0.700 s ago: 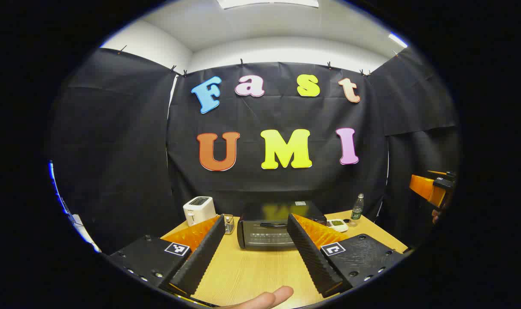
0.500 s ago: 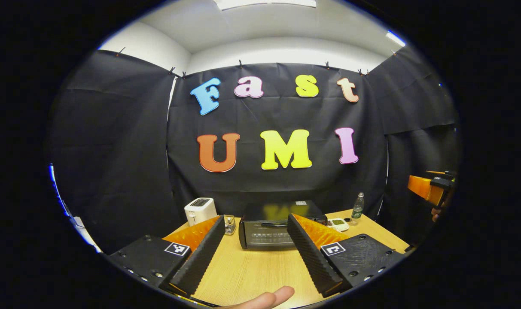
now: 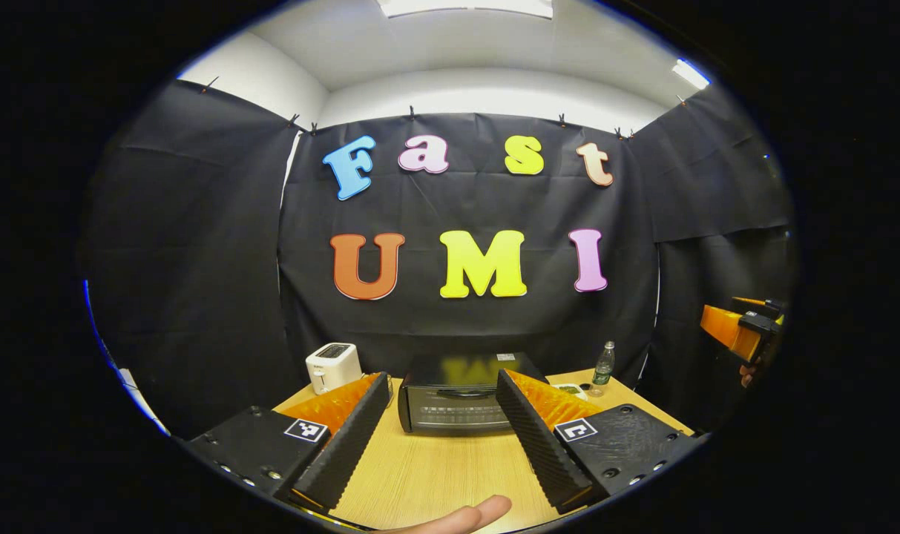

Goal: Open the electric oven with the left hand, put the food in, and close the electric oven.

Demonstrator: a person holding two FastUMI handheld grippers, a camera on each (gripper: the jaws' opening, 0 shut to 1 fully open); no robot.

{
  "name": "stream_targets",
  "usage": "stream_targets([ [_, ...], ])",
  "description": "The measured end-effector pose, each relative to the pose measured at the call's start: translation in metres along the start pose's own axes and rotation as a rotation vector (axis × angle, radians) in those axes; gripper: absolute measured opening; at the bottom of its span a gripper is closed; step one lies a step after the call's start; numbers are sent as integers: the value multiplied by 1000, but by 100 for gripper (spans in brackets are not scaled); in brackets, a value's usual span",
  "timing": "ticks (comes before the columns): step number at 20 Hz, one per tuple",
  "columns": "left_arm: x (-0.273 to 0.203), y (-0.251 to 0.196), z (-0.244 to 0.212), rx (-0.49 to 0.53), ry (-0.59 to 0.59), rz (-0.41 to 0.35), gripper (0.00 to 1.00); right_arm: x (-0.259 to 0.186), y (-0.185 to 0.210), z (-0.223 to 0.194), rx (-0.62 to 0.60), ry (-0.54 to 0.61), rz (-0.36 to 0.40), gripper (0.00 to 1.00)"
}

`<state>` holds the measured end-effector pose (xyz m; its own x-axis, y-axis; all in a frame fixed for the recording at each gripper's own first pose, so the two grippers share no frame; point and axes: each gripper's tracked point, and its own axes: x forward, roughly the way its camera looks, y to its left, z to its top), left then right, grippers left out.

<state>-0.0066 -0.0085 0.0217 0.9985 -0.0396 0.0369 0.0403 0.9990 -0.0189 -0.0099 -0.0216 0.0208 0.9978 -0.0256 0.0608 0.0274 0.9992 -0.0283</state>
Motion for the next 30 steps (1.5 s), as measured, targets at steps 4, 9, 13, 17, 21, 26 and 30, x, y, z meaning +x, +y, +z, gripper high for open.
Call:
stream_targets([
  [4,9,-9,5,-10,-15,-18,95,1,-9,6,7,-30,-21,100],
  [9,48,-17,-1,-18,10,-28,95,8,-14,5,24,-37,-12,90],
  [13,101,-15,-18,-16,29,-3,86,15,-20,7,34,-50,-9,100],
  [17,158,-28,-49,0,75,-15,95,15,-27,7,19,-68,-5,100],
  [21,208,-45,-76,-6,128,-56,95,13,-25,7,27,-64,31,100],
  [26,253,-53,-127,13,240,-50,95,5,-40,15,2,-92,4,100],
  [30,271,-56,-160,17,328,-60,96,3,-41,18,7,-107,13,100],
])
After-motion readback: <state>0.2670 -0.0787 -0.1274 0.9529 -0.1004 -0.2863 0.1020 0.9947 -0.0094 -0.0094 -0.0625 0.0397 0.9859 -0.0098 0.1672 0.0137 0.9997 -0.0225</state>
